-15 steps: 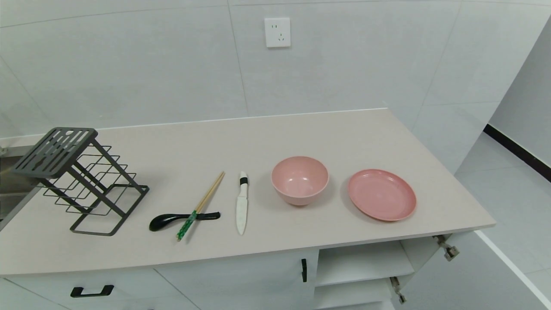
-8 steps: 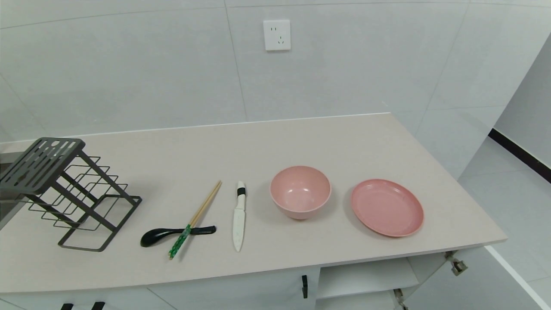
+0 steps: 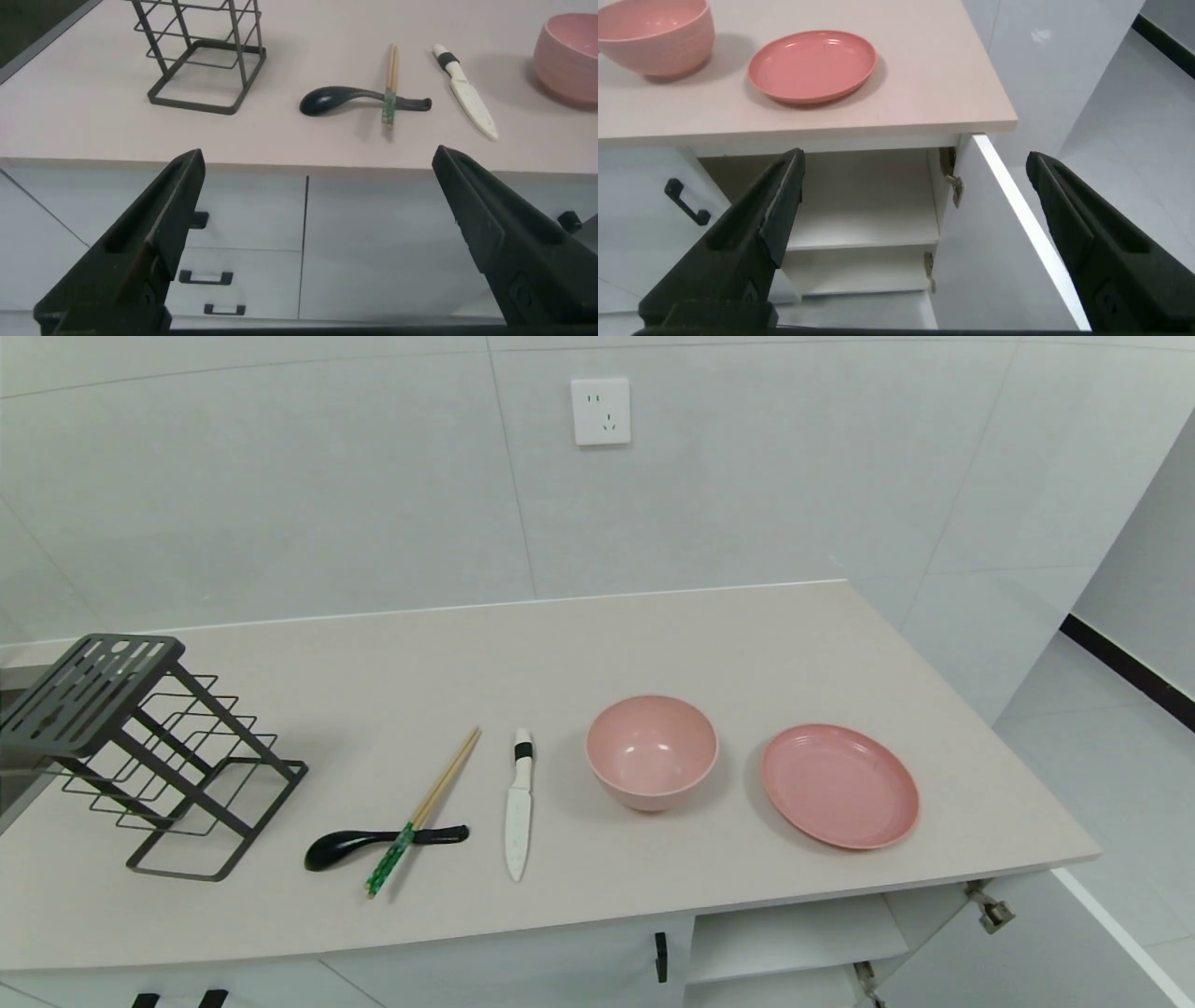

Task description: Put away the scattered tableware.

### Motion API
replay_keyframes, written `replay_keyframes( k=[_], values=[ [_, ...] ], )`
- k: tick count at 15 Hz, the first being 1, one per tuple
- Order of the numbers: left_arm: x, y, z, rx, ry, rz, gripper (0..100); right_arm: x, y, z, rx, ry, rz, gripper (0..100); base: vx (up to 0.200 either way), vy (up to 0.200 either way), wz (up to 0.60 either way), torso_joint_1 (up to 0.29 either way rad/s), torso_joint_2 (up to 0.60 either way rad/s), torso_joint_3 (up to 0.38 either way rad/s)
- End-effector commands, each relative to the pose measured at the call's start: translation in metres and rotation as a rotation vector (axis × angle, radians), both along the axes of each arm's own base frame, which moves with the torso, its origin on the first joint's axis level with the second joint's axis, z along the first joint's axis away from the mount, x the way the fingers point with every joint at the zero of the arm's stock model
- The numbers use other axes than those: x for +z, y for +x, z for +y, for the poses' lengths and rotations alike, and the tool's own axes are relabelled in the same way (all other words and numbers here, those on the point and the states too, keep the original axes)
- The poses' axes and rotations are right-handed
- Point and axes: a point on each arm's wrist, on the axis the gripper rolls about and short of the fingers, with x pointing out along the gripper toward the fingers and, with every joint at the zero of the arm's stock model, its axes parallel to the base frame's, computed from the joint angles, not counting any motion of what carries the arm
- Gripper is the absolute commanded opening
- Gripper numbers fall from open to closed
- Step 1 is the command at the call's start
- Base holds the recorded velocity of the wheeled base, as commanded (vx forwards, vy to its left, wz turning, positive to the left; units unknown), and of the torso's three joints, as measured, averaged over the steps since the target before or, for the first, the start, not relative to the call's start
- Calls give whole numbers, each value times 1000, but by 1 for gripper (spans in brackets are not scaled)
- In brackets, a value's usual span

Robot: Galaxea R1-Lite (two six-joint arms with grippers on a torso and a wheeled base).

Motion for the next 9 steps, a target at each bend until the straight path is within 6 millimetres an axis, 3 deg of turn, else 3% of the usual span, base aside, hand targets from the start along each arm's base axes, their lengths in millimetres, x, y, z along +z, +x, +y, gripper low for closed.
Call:
replay_keyframes(
  k=[1, 6, 9],
  values=[
    [0, 0, 0, 1, -1, 2, 100, 0, 0, 0, 1, 2, 1, 100, 0, 0, 0, 0, 0, 0],
    [0, 0, 0, 1, -3, 1, 100, 0, 0, 0, -2, 3, 1, 100, 0, 0, 0, 195, -375, -181],
    [0, 0, 0, 0, -4, 1, 100, 0, 0, 0, -2, 3, 1, 100, 0, 0, 0, 36, -63, -32]
  ],
)
